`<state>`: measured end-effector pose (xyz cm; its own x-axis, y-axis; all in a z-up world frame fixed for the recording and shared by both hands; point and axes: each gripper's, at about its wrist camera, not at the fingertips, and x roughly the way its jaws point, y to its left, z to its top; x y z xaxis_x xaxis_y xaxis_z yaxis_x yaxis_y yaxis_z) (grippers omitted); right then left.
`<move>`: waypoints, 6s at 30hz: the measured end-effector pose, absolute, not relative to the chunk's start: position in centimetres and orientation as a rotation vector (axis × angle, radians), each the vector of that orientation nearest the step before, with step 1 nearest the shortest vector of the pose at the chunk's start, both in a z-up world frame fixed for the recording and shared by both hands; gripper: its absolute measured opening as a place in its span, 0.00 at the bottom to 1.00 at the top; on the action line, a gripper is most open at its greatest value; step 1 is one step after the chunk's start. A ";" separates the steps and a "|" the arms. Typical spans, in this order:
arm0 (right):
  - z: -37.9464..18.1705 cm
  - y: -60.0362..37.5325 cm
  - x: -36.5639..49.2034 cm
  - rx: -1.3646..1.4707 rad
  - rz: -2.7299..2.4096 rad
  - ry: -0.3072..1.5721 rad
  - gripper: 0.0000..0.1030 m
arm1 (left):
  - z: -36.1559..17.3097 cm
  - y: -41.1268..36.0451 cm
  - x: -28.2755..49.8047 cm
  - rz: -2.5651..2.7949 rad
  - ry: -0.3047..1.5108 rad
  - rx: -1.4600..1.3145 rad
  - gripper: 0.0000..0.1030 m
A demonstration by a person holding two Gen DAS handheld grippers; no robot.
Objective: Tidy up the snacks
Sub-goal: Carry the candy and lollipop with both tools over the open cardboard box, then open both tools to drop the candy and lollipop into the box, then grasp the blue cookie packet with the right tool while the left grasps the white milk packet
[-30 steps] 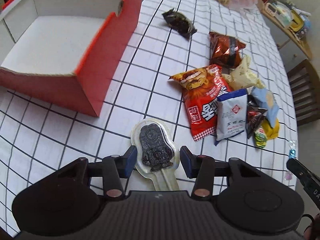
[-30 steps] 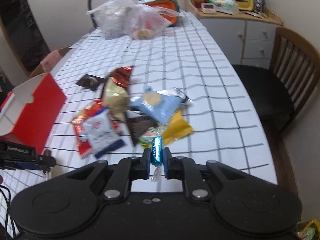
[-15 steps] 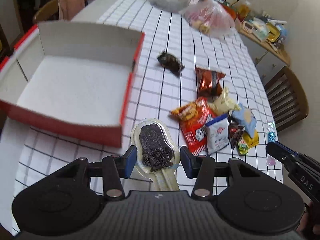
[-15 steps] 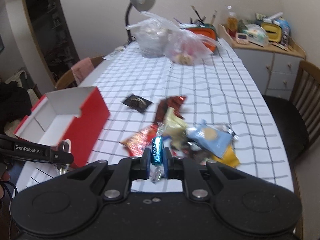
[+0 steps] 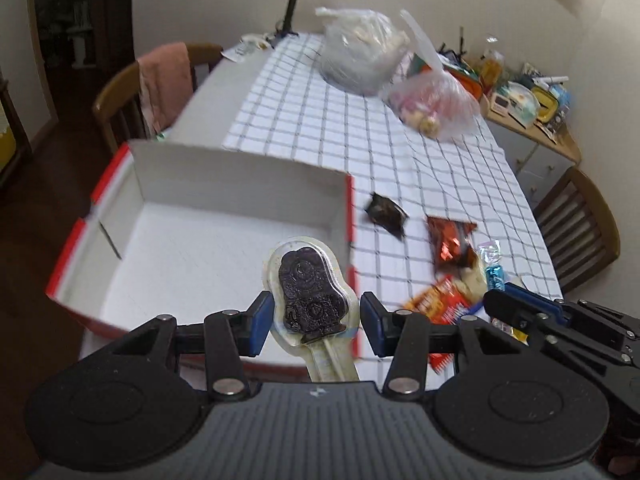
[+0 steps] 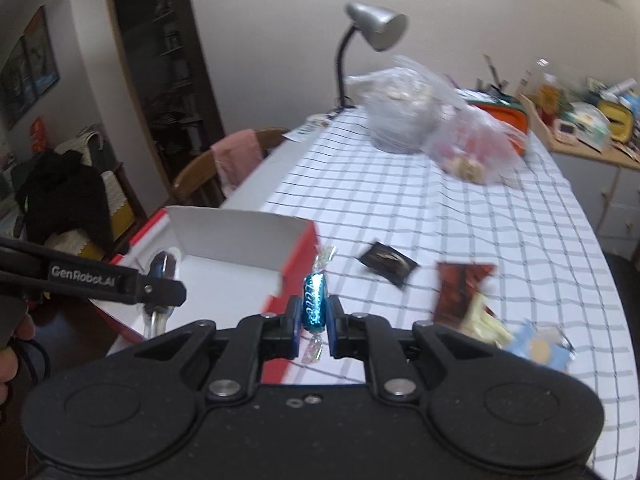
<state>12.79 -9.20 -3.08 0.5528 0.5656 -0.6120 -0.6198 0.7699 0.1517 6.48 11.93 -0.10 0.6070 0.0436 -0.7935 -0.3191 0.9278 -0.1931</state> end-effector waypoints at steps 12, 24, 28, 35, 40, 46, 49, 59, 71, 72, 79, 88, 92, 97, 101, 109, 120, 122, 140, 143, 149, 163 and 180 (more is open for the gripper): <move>-5.8 1.1 14.5 -0.159 0.765 0.771 0.11 | -0.5 20.3 8.9 0.309 0.906 -0.245 0.46; -10.8 8.1 16.3 -0.281 0.803 0.906 0.11 | -5.7 25.1 13.2 0.291 1.048 -0.119 0.46; -12.2 9.1 16.5 -0.294 0.813 0.960 0.11 | -7.7 25.2 14.0 0.268 1.104 -0.100 0.46; -14.1 9.9 16.4 -0.332 0.813 1.029 0.11 | -10.9 24.4 14.9 0.245 1.210 -0.045 0.46; -14.9 10.2 16.7 -0.353 0.810 1.063 0.11 | -12.4 24.1 15.0 0.230 1.260 -0.020 0.46; -15.1 10.4 17.1 -0.367 0.798 1.084 0.21 | -12.3 24.2 15.3 0.216 1.264 -0.040 0.47; -15.0 10.4 17.1 -0.366 0.792 1.081 0.23 | -12.2 24.4 15.2 0.218 1.265 -0.056 0.47; -12.4 9.0 17.0 -0.283 0.801 1.028 0.34 | -10.2 25.6 13.6 0.216 1.192 -0.119 0.53; -7.6 5.6 15.7 -0.190 0.824 0.920 0.52 | -5.5 24.2 10.6 0.186 1.039 -0.148 0.58; -7.3 5.2 15.5 -0.183 0.824 0.910 0.53 | -5.1 24.0 10.4 0.184 1.026 -0.146 0.58; -5.5 2.5 14.5 -0.147 0.825 0.857 0.66 | -2.9 21.9 8.7 0.157 0.948 -0.134 0.64; -4.0 -2.1 13.7 -0.074 0.797 0.799 0.82 | -0.6 18.5 6.9 0.126 0.862 -0.118 0.67; -3.3 -4.6 13.4 -0.041 0.774 0.762 0.89 | 0.3 16.3 6.3 0.105 0.820 -0.092 0.67; -2.9 -8.0 13.1 -0.001 0.755 0.732 0.95 | 1.0 13.6 5.9 0.067 0.782 -0.086 0.67; -2.8 -10.6 12.7 0.014 0.732 0.714 0.99 | 1.1 11.4 5.5 0.062 0.742 -0.072 0.71; -4.1 -16.3 12.3 0.027 0.634 0.718 1.00 | 0.1 6.8 5.4 0.016 0.715 -0.076 0.78; -6.7 -24.5 13.6 0.042 0.525 0.750 1.00 | -3.4 0.8 7.5 -0.026 0.785 -0.098 0.78; -7.1 -25.7 14.1 0.035 0.512 0.754 1.00 | -3.9 -0.4 8.0 -0.043 0.790 -0.083 0.78; -11.6 -31.7 19.4 -0.073 0.471 0.817 0.99 | -10.3 -8.6 14.4 0.039 0.938 -0.102 0.78; -12.1 -32.4 19.9 -0.092 0.481 0.827 0.99 | -11.6 -9.4 15.5 0.076 0.963 -0.130 0.78; -12.9 -33.4 21.0 -0.140 0.508 0.843 0.99 | -13.7 -10.6 17.1 0.157 1.009 -0.201 0.78; -14.4 -30.9 23.2 -0.283 0.605 0.817 0.95 | -14.7 -10.7 18.4 0.313 1.024 -0.303 0.78; -16.3 -25.5 27.9 -0.463 0.784 0.778 0.72 | -14.4 -8.8 17.3 0.278 1.038 -0.351 0.47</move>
<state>27.93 -25.49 -16.25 0.4598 0.4500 -0.7655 -0.7690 0.6329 -0.0898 17.30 -8.83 -14.40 0.4818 0.0584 -0.8743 -0.3859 0.9100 -0.1518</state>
